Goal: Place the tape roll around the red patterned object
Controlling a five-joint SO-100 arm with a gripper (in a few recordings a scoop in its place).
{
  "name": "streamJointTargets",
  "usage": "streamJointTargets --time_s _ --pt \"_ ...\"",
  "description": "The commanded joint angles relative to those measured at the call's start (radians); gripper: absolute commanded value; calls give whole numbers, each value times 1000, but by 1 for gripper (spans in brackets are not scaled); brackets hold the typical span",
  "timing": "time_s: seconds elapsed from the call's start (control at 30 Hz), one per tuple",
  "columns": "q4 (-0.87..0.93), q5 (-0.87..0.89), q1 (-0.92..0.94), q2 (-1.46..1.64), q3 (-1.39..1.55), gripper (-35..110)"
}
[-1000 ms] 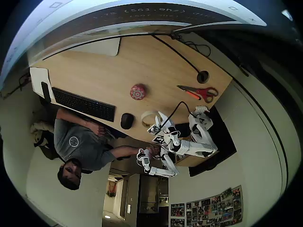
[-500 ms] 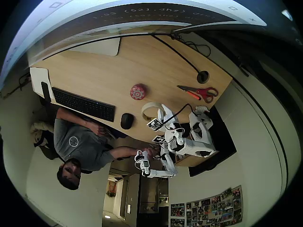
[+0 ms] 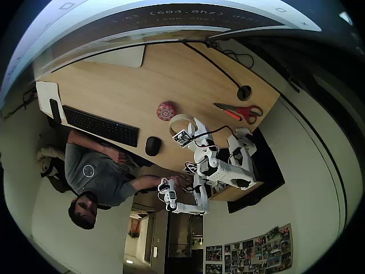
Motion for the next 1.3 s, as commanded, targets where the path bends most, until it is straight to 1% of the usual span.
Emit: streamJointTargets --time_s 0.0,0.23,0.73,1.27 --pt "17 -25 35 -2 -77 0" --pt "57 -15 44 -25 -156 0" --pt "66 0 40 -242 -376 0" --pt "137 15 31 -316 -541 0"
